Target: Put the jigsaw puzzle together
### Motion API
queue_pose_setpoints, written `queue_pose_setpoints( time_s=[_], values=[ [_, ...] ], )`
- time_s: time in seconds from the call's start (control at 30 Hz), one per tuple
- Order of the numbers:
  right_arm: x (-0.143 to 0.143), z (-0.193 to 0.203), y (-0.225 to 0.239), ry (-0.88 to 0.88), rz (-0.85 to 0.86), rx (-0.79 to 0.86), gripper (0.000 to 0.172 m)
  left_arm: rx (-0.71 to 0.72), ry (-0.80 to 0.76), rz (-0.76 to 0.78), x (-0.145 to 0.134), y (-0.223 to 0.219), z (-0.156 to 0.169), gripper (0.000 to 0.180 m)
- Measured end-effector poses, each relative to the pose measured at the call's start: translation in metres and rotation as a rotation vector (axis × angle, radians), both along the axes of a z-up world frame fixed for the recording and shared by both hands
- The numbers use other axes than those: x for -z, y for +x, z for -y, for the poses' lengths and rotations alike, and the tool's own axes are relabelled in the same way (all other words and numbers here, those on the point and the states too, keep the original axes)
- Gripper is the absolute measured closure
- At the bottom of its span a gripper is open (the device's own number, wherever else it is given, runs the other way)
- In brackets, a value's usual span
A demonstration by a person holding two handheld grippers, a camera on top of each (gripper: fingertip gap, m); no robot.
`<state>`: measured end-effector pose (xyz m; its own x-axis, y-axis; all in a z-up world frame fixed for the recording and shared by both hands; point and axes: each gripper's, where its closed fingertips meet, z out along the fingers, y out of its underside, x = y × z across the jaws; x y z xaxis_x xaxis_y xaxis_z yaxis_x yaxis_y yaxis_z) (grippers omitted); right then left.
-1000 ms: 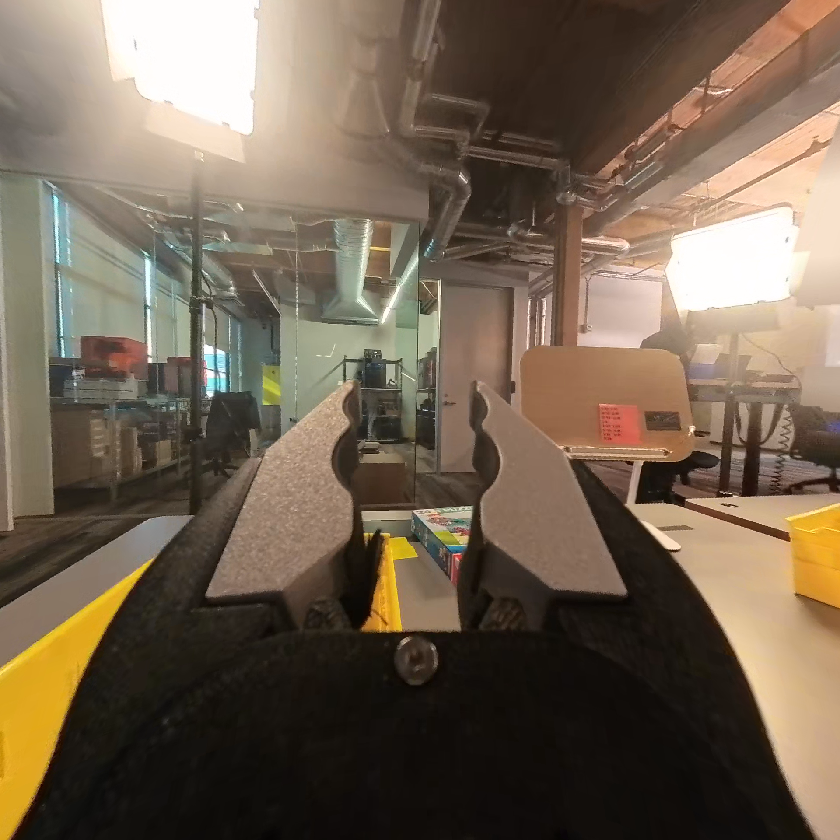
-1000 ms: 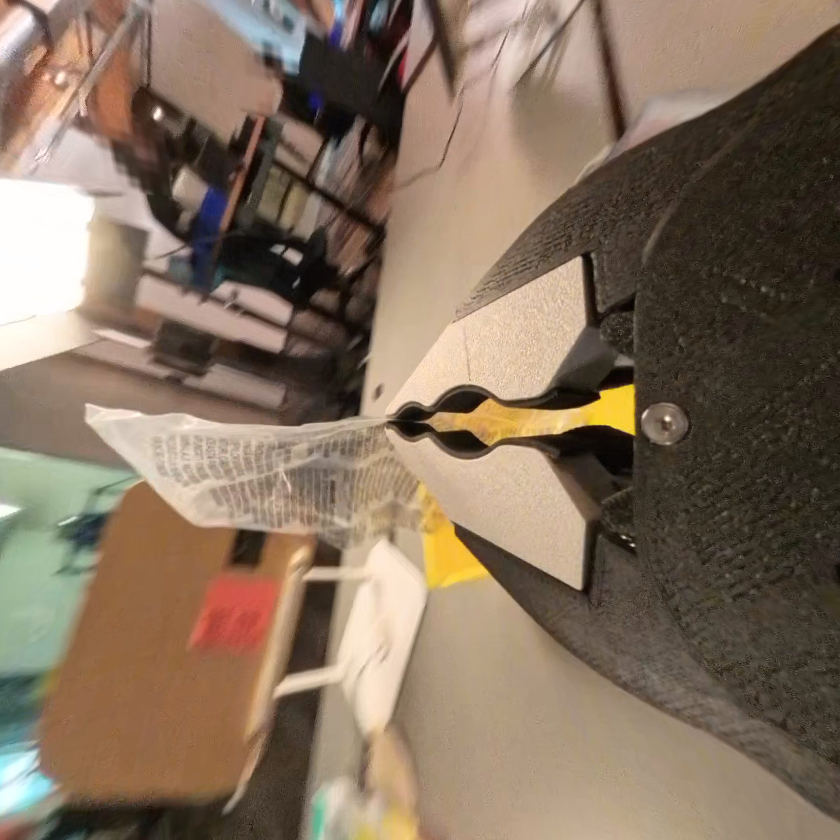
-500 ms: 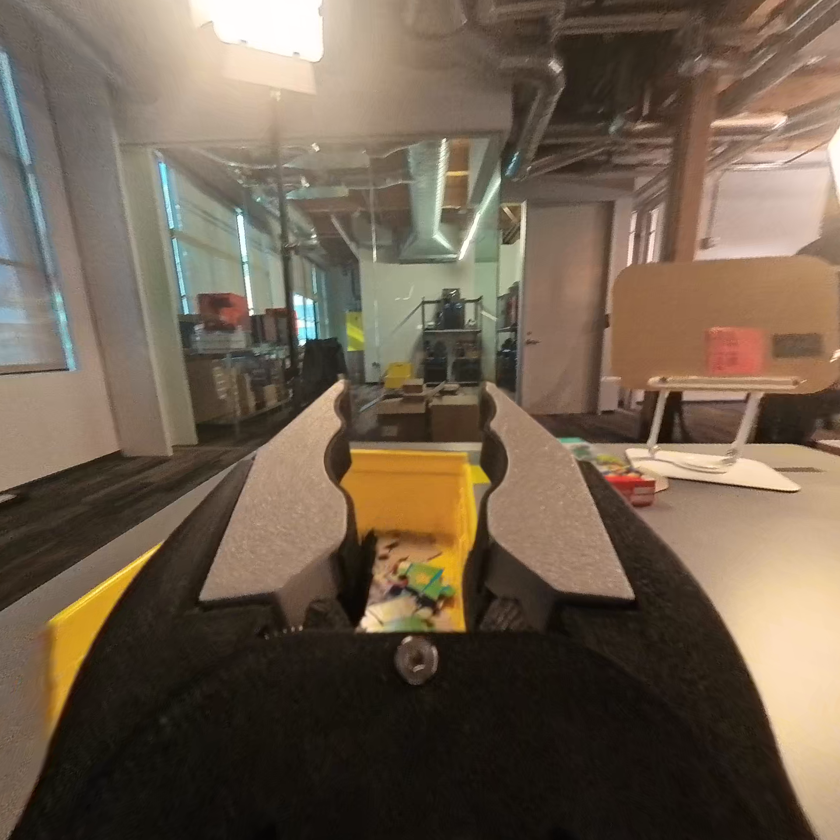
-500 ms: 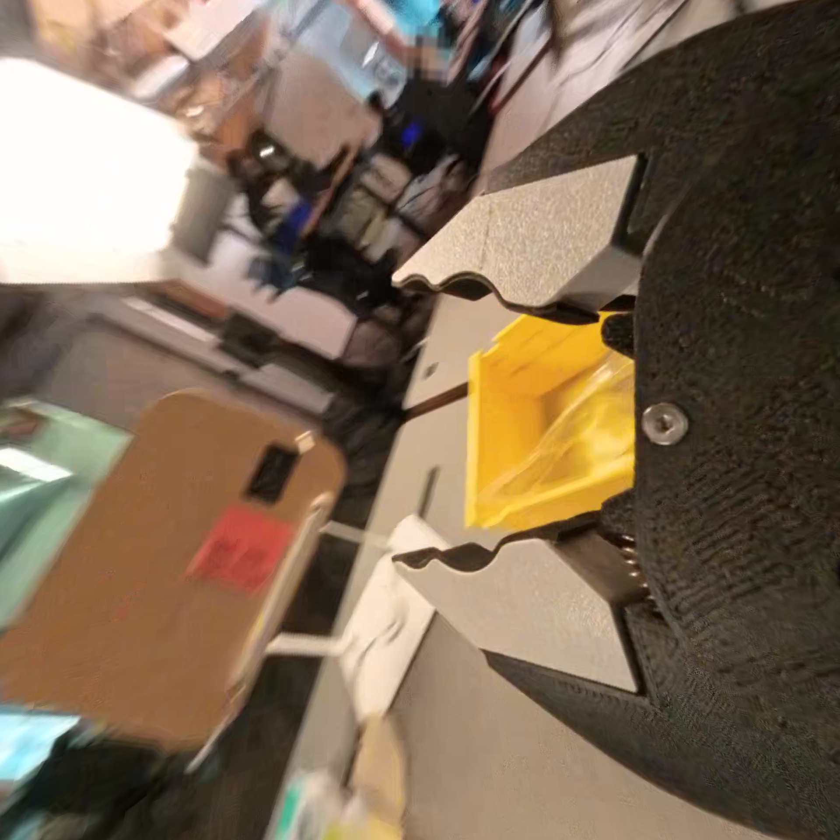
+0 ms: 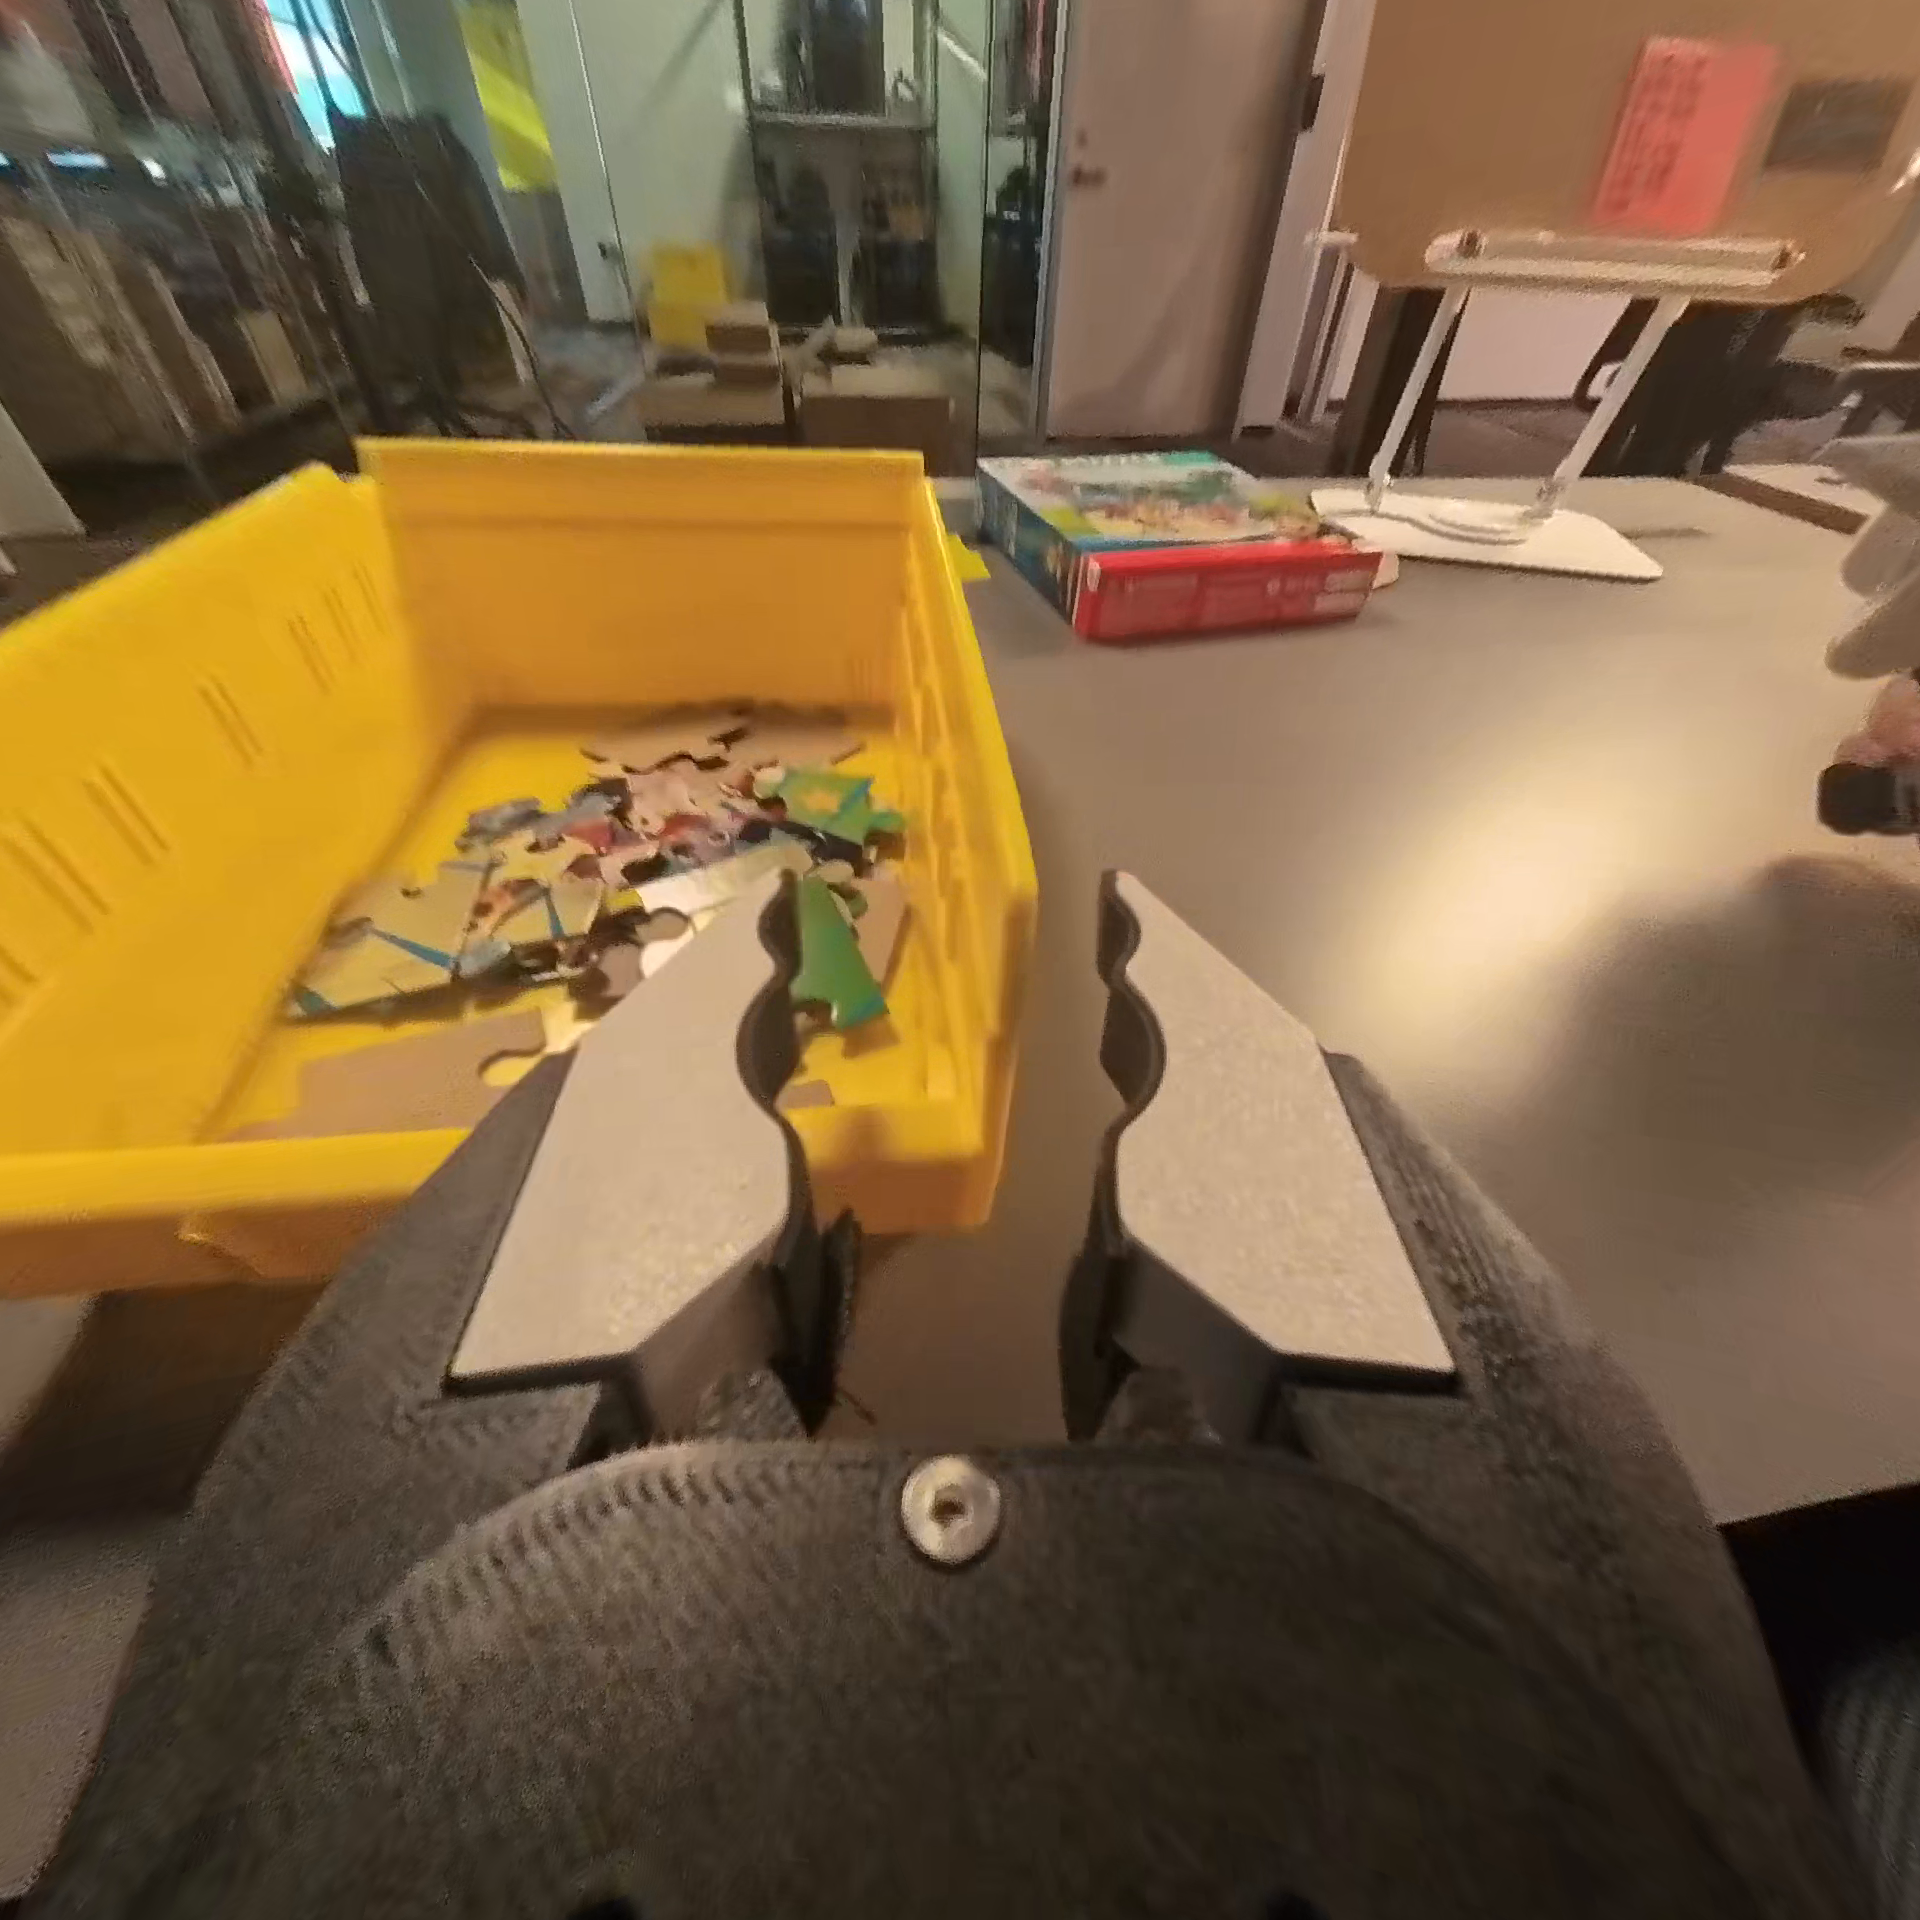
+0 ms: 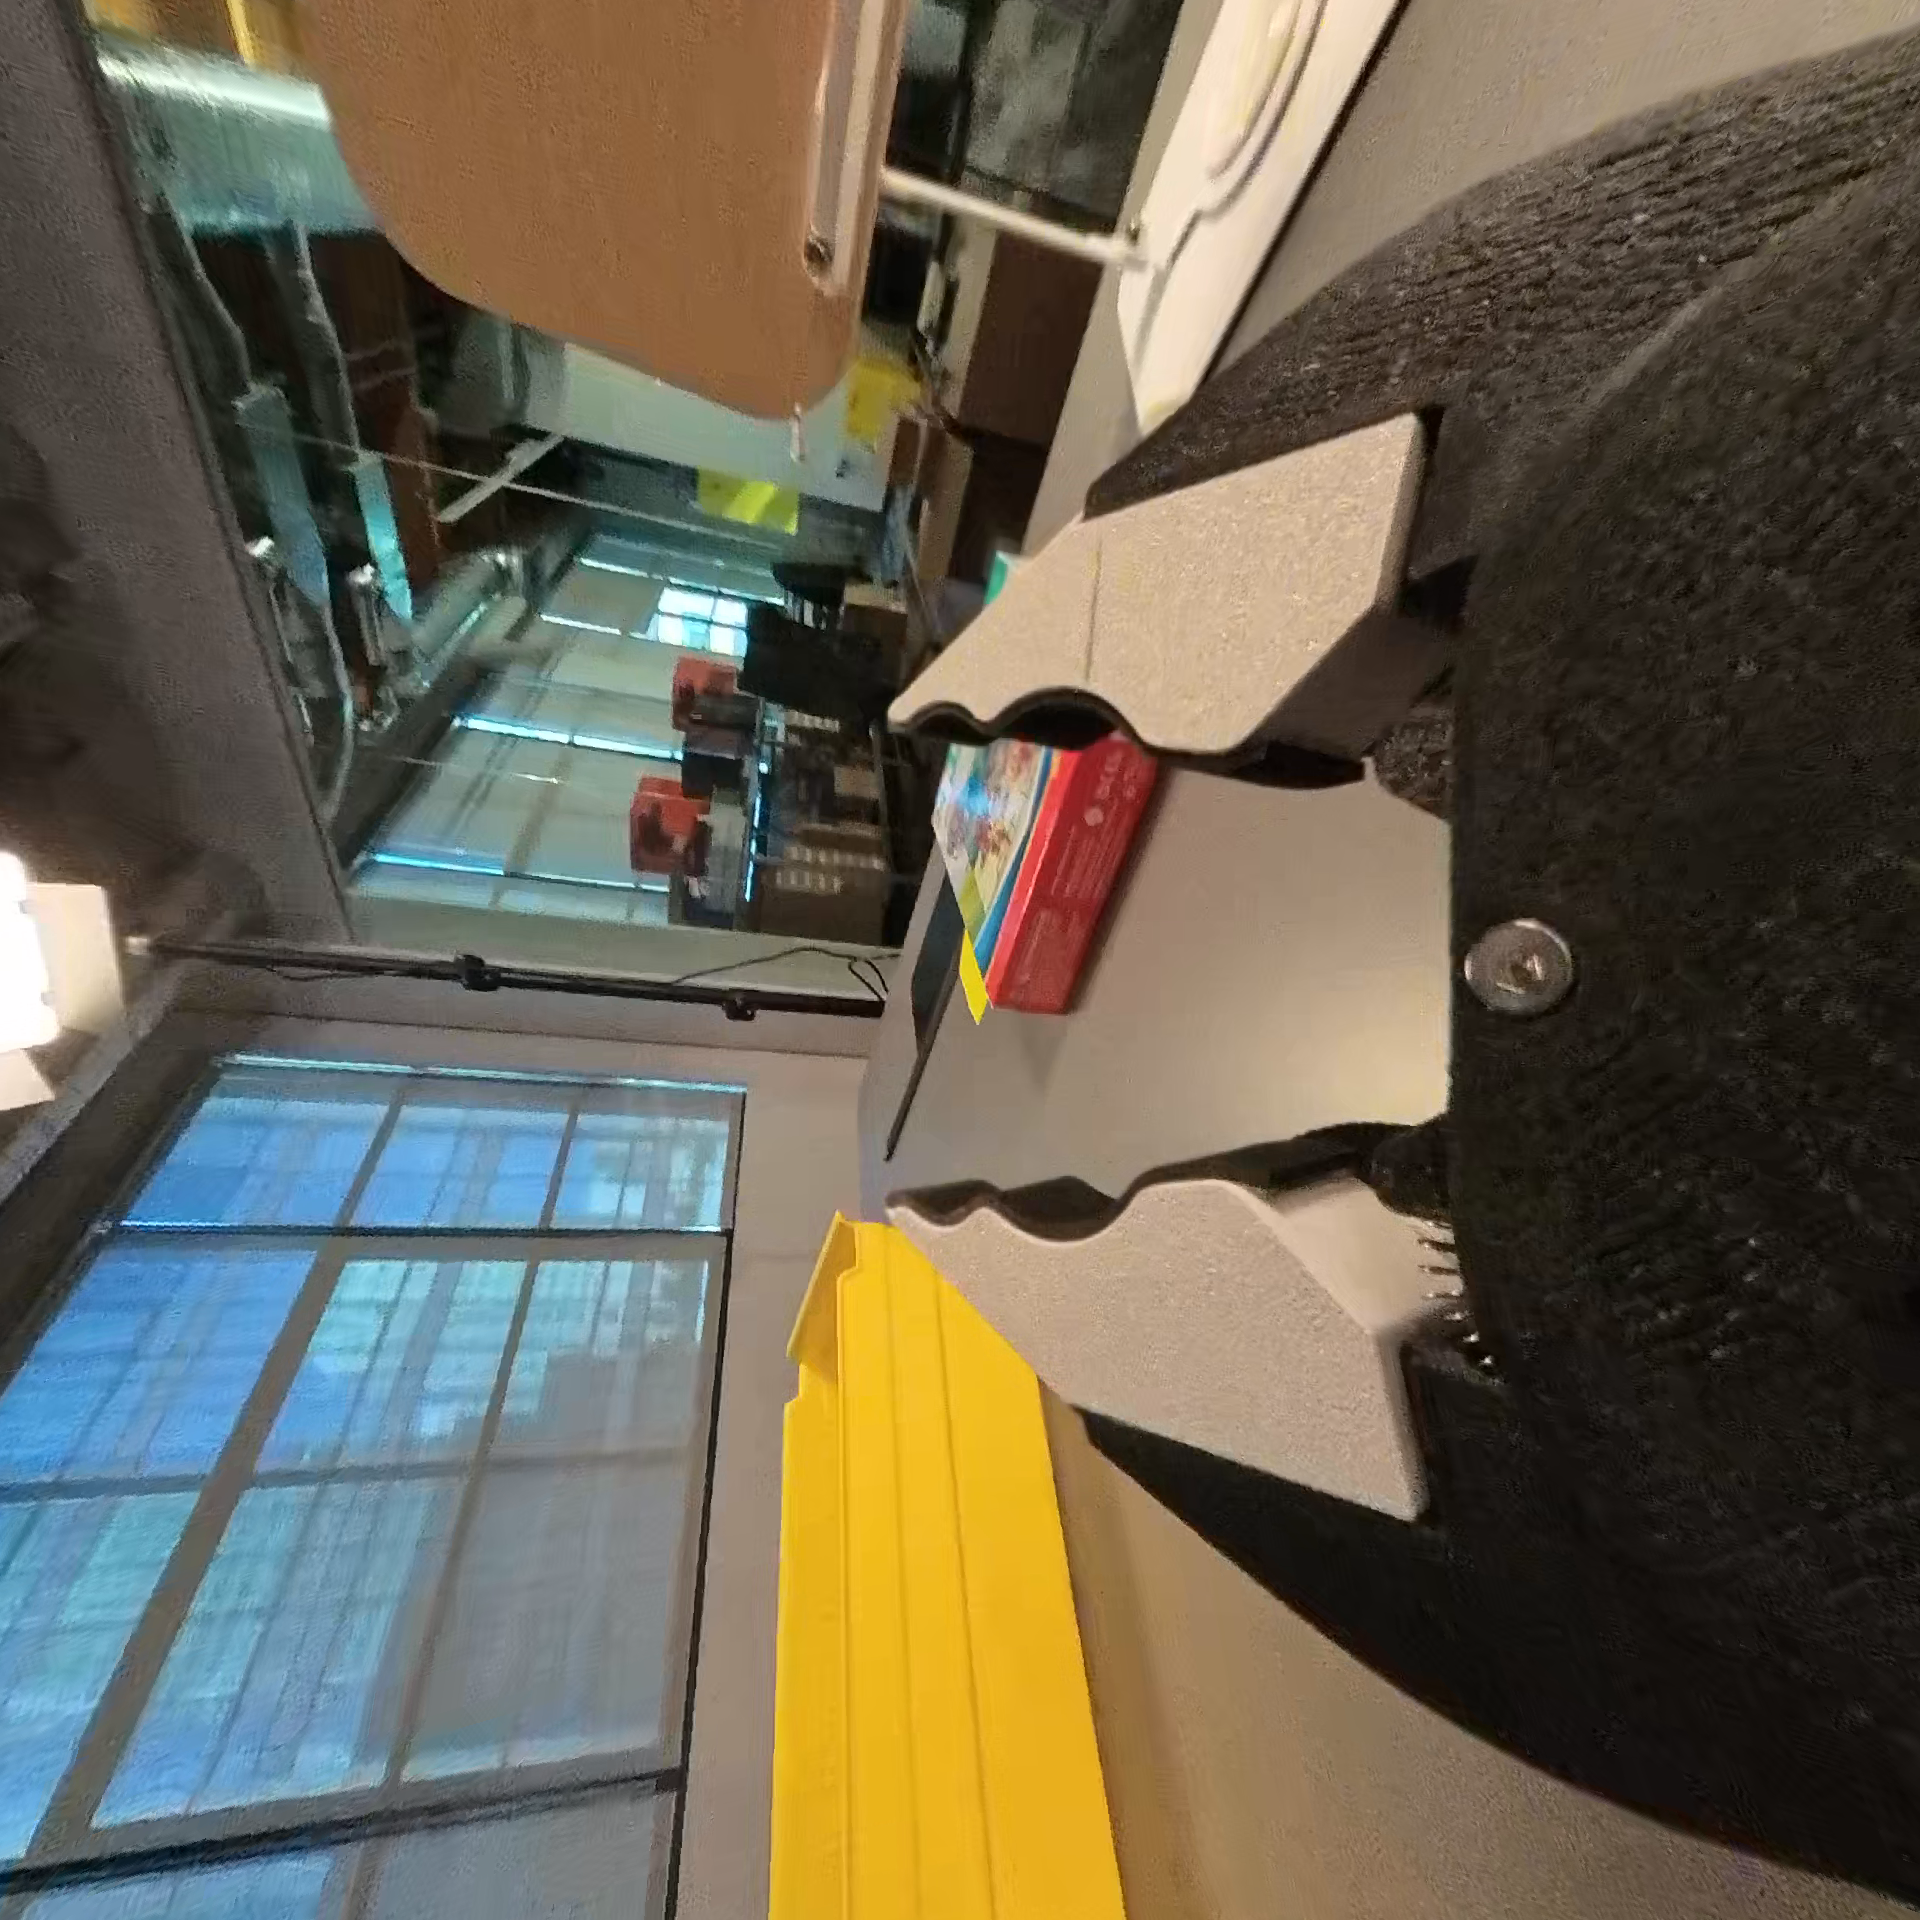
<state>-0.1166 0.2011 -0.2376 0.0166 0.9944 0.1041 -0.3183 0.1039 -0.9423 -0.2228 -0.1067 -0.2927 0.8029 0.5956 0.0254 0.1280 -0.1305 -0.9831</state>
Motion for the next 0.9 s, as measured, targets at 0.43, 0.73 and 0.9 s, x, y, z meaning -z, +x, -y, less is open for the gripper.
queue_pose_setpoints(
  time_s=[0.43,0.73,0.9],
  values=[
    [0.010,0.036,-0.015,0.043,0.061,-0.201,0.097,0.069,-0.094,-0.005,0.008,0.014,-0.058,0.160],
    [0.008,0.033,-0.012,0.001,0.056,-0.221,0.099,0.080,0.020,-0.223,-0.054,0.036,-0.069,0.141],
    [0.010,0.034,-0.014,-0.017,0.071,-0.238,0.100,-0.284,0.016,-0.322,-0.087,-0.013,0.011,0.139]
  ],
)
